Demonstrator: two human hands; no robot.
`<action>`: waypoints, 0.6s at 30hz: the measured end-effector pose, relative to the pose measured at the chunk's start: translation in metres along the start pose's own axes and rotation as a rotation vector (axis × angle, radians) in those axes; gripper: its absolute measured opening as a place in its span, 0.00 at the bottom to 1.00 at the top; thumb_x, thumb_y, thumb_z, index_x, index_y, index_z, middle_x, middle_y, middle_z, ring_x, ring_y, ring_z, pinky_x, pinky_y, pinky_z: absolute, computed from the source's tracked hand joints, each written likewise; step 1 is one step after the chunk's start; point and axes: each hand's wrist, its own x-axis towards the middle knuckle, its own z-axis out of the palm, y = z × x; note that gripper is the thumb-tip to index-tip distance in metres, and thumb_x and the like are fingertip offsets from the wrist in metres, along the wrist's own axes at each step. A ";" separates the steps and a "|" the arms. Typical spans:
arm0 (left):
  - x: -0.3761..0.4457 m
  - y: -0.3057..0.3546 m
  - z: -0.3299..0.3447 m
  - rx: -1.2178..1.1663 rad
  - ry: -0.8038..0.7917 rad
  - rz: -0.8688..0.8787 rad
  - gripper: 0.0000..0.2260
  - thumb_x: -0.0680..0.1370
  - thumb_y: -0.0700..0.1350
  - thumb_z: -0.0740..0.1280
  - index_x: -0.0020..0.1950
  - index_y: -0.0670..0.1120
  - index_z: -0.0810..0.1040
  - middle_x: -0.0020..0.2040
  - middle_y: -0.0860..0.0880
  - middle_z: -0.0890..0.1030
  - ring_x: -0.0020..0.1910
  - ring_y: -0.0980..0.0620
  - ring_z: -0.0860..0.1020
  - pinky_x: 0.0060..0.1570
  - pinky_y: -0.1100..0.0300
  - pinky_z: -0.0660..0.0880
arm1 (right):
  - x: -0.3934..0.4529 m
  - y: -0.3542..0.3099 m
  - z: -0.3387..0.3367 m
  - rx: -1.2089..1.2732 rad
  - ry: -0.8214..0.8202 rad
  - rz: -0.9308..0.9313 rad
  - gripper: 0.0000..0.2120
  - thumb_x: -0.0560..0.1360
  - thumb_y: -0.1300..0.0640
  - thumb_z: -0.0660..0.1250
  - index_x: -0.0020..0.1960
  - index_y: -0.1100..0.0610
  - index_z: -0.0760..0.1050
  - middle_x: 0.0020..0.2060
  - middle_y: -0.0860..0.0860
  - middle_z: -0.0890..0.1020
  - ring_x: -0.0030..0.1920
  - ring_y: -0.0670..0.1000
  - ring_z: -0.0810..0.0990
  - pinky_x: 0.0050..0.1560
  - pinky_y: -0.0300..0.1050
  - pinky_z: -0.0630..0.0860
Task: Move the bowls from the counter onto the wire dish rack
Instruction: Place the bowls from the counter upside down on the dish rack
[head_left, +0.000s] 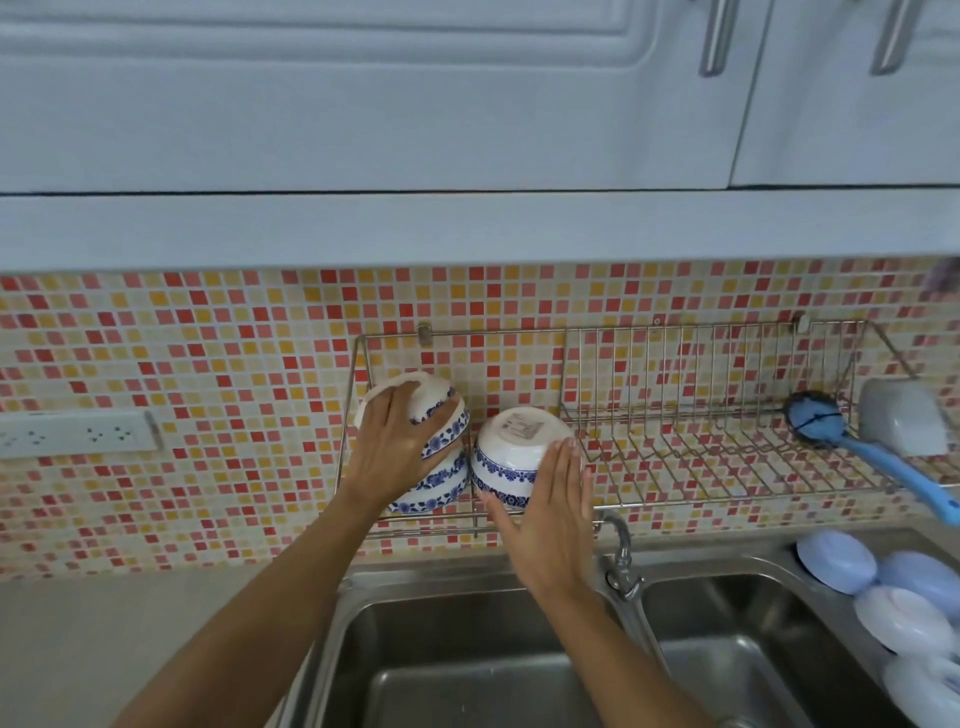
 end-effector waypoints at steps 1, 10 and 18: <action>-0.002 0.000 0.001 0.001 -0.006 0.007 0.22 0.76 0.61 0.64 0.64 0.52 0.77 0.58 0.35 0.77 0.54 0.35 0.75 0.55 0.43 0.73 | 0.000 0.000 0.000 0.001 0.002 -0.002 0.50 0.72 0.25 0.43 0.78 0.61 0.40 0.78 0.57 0.43 0.78 0.53 0.40 0.77 0.51 0.40; -0.007 0.003 0.004 -0.051 -0.242 0.034 0.28 0.72 0.68 0.56 0.64 0.55 0.76 0.60 0.37 0.76 0.58 0.37 0.73 0.57 0.42 0.73 | 0.000 -0.001 -0.002 -0.015 -0.010 0.000 0.49 0.72 0.25 0.42 0.78 0.60 0.39 0.77 0.56 0.41 0.77 0.53 0.39 0.76 0.50 0.38; -0.008 0.021 0.002 -0.205 -0.230 -0.107 0.22 0.67 0.55 0.75 0.60 0.51 0.80 0.59 0.37 0.75 0.60 0.35 0.71 0.60 0.41 0.71 | 0.000 -0.001 -0.002 -0.017 -0.002 0.004 0.48 0.73 0.26 0.44 0.78 0.61 0.41 0.78 0.56 0.43 0.78 0.54 0.41 0.76 0.51 0.40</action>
